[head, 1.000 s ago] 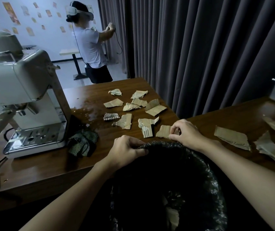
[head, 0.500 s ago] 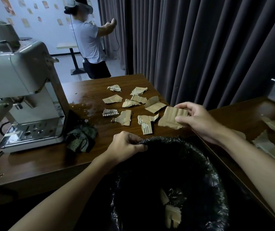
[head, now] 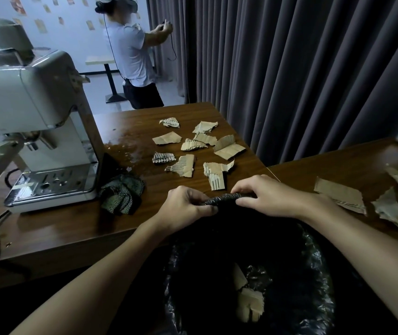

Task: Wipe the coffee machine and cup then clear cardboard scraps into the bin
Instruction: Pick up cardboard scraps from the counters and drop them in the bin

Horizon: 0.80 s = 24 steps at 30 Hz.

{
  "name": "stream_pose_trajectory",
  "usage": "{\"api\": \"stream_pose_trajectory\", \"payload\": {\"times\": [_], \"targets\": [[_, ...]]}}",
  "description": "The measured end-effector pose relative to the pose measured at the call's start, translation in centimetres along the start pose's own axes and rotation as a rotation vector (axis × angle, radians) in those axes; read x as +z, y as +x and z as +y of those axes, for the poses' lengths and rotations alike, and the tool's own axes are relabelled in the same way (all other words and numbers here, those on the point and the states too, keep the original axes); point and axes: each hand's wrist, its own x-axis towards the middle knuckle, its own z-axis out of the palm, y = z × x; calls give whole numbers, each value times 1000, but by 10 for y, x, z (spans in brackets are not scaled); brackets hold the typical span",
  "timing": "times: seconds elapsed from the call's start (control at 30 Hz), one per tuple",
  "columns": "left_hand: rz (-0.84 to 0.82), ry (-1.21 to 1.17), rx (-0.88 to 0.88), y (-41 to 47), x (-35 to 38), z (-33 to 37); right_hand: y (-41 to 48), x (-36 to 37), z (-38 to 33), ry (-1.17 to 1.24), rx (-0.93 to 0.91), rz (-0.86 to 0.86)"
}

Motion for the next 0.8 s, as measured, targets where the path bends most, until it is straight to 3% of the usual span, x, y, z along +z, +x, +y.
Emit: {"api": "stream_pose_trajectory", "payload": {"times": [0.2,0.67,0.8], "targets": [[-66,-47,68,-5,-3,-2,-6,1,15,99,17,29],[4,17,104,0,2,-8,-3,-3,19,208,39,-24],[33,23,100,1,2,-9,28,-1,6,113,45,177]]}}
